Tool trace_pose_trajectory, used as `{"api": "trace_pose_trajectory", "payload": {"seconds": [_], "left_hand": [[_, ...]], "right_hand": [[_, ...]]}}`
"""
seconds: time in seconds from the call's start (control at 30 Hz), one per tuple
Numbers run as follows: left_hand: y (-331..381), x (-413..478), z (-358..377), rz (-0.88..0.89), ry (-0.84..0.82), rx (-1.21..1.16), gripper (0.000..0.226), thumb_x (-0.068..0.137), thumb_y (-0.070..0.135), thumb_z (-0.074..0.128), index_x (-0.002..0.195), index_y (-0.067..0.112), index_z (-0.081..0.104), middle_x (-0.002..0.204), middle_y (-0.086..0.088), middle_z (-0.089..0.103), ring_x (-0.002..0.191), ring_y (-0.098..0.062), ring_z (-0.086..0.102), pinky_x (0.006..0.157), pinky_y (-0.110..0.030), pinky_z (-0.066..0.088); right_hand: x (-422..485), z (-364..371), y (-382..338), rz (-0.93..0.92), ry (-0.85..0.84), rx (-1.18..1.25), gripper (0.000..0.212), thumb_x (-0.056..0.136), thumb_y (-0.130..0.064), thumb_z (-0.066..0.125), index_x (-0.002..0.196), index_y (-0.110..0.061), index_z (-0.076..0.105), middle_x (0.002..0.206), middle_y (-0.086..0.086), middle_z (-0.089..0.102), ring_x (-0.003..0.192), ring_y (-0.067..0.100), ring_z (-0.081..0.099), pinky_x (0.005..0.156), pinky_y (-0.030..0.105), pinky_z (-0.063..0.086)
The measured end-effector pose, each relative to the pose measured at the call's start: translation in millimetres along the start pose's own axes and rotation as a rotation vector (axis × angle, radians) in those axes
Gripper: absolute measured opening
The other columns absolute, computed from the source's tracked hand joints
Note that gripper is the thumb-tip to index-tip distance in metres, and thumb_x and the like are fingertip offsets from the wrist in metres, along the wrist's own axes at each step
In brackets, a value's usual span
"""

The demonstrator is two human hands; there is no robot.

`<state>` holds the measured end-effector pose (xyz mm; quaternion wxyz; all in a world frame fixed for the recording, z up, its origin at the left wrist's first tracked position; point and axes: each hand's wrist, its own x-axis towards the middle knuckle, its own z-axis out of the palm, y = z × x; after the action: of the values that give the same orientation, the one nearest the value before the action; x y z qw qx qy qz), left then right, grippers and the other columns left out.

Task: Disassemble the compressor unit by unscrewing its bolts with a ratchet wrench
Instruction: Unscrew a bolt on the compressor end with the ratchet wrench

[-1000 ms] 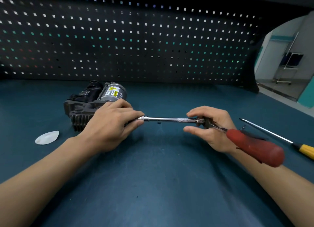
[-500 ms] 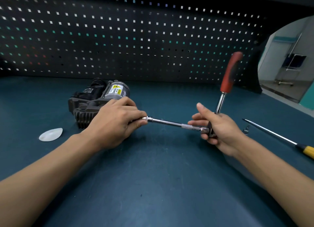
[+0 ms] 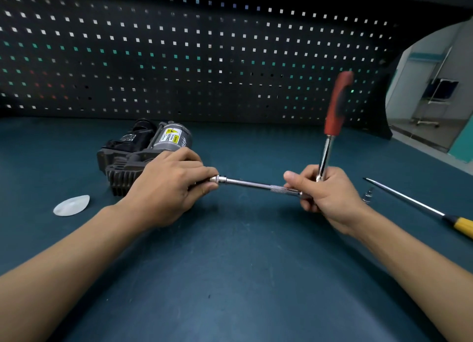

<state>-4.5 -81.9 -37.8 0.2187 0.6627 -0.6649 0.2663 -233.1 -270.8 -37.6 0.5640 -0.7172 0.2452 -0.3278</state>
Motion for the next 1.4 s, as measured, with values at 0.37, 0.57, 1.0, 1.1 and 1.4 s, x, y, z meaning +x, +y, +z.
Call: {"api": "trace_pose_trajectory", "payload": {"seconds": [0.37, 0.57, 1.0, 1.1, 1.4], "left_hand": [[-0.8, 0.2, -3.7, 0.011, -0.037, -0.009, 0.032, 0.093, 0.045, 0.049, 0.108, 0.024, 0.069, 0.09, 0.014, 0.064, 0.096, -0.015, 0.054, 0.078, -0.033, 0.046], [-2.0, -3.1, -9.5, -0.087, 0.008, -0.113, 0.031, 0.082, 0.038, 0.066, 0.103, 0.016, 0.071, 0.104, 0.009, 0.066, 0.105, -0.015, 0.056, 0.087, -0.036, 0.053], [-4.1, -2.4, -16.3, -0.049, 0.027, -0.177, 0.016, 0.082, 0.018, 0.066, 0.09, 0.008, 0.074, 0.101, 0.001, 0.07, 0.098, -0.02, 0.063, 0.092, -0.033, 0.048], [-4.0, -3.1, -16.3, -0.045, 0.011, -0.191, 0.015, 0.084, 0.018, 0.064, 0.092, 0.009, 0.074, 0.101, 0.004, 0.07, 0.099, -0.02, 0.061, 0.091, -0.035, 0.048], [-2.0, -4.6, -19.6, -0.12, -0.012, -0.257, 0.012, 0.087, 0.019, 0.067, 0.095, 0.015, 0.075, 0.102, 0.012, 0.069, 0.106, -0.015, 0.058, 0.091, -0.042, 0.052]], "right_hand": [[6.7, -7.7, 18.1, -0.291, -0.069, -0.171, 0.042, 0.074, -0.03, 0.078, 0.047, -0.006, 0.057, 0.084, 0.004, 0.077, 0.074, 0.011, 0.068, 0.069, 0.018, 0.047], [2.0, -0.9, 9.0, -0.143, 0.046, 0.029, 0.061, 0.067, -0.055, 0.081, 0.047, -0.015, 0.04, 0.08, 0.016, 0.075, 0.051, 0.019, 0.054, 0.041, 0.022, 0.035], [5.7, -1.7, 5.0, 0.031, 0.156, 0.098, 0.06, 0.078, -0.06, 0.062, 0.034, -0.021, 0.056, 0.074, 0.012, 0.075, 0.042, 0.02, 0.049, 0.043, 0.023, 0.03], [8.9, -4.0, 10.1, 0.061, 0.173, 0.072, 0.067, 0.092, -0.053, 0.06, 0.035, -0.02, 0.057, 0.076, 0.013, 0.075, 0.042, 0.019, 0.049, 0.041, 0.023, 0.03], [16.7, -6.8, 17.2, 0.119, 0.389, 0.127, 0.055, 0.097, -0.048, 0.059, 0.059, -0.008, 0.058, 0.074, 0.011, 0.076, 0.038, 0.017, 0.048, 0.034, 0.022, 0.031]]}}
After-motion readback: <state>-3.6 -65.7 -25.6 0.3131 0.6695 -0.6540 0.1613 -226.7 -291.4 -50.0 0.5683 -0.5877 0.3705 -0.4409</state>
